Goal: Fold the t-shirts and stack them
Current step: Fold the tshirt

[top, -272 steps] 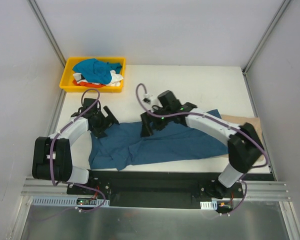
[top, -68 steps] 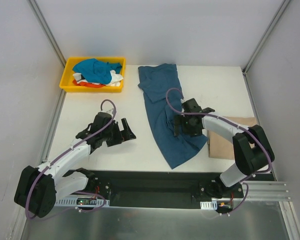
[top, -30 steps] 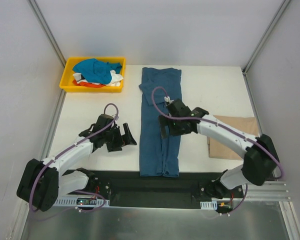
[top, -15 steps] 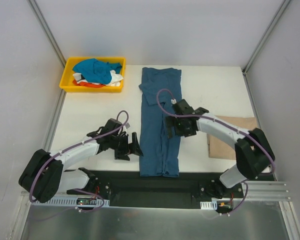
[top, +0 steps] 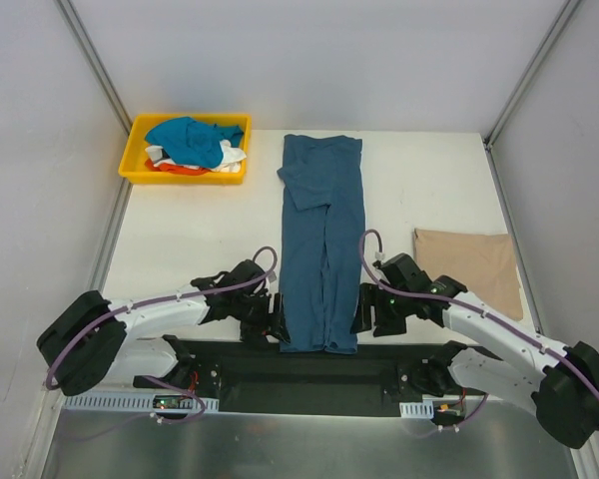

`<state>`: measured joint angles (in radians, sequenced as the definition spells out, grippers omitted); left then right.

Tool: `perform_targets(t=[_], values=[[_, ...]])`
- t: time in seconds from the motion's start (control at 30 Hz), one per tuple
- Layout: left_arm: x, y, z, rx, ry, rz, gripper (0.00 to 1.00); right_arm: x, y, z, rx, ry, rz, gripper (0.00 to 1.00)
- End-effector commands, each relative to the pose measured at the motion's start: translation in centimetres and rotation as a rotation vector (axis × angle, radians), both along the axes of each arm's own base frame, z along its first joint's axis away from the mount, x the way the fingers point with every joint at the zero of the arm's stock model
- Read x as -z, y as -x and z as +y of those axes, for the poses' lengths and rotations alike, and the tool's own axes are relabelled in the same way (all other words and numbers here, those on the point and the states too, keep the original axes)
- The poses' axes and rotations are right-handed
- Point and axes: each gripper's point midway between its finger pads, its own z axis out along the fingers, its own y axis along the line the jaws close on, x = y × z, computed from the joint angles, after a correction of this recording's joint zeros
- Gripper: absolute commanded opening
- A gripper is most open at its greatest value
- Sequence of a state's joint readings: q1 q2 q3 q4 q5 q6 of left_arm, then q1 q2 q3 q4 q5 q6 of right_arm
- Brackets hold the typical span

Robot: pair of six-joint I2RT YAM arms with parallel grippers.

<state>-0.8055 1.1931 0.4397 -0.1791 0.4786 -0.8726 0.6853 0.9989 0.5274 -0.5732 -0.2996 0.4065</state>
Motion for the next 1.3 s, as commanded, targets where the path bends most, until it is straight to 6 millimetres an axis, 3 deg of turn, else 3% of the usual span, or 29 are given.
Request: perform_targets(t=[0.0,0.17,0.3,0.5,0.53,0.63,0.73,0.77,0.87,1.0,1.27], values=[[0.2,-0.8,-1.1,-0.023,-0.038,-0.027,0.62,-0.2,2.0,0.9,0.02,-0.055,0.087,0.63],[0.7,-0.5,-1.6,-0.01,-0.073,-0.014,0.51,1.0,2.4,1.4,0.007,-0.04,0.114,0.56],[1.1,-0.7,-1.7,-0.015,-0.093,-0.016,0.35,1.6,2.6,2.7,-0.012,-0.058,0.138,0.53],[0.9,-0.8,-2.1,0.002,-0.088,-0.019,0.17,2.5,2.1,3.2,-0.002,-0.032,0.132,0.39],[1.0,-0.9,-2.1,0.002,-0.09,-0.022,0.08,2.5,2.1,3.3,-0.004,-0.035,0.13,0.39],[0.8,-0.9,-2.0,-0.001,-0.085,-0.03,0.01,2.9,2.7,3.4,-0.015,-0.018,0.153,0.38],[0.5,-0.9,-2.1,0.0,-0.076,-0.039,0.0,3.2,3.2,3.6,-0.026,-0.005,0.172,0.26],[0.4,-0.9,-2.0,0.0,-0.073,-0.038,0.0,2.9,3.3,3.8,-0.035,-0.007,0.168,0.14],[0.0,-0.5,-1.5,0.008,-0.084,-0.038,0.0,2.3,3.9,2.0,-0.036,0.092,0.167,0.01],[-0.7,0.1,-0.2,0.011,-0.108,-0.046,0.0,1.3,4.5,-0.6,-0.025,0.189,0.153,0.01],[-0.8,1.9,0.5,0.009,-0.089,0.023,0.0,-0.1,5.8,-0.4,-0.028,0.12,0.16,0.01]])
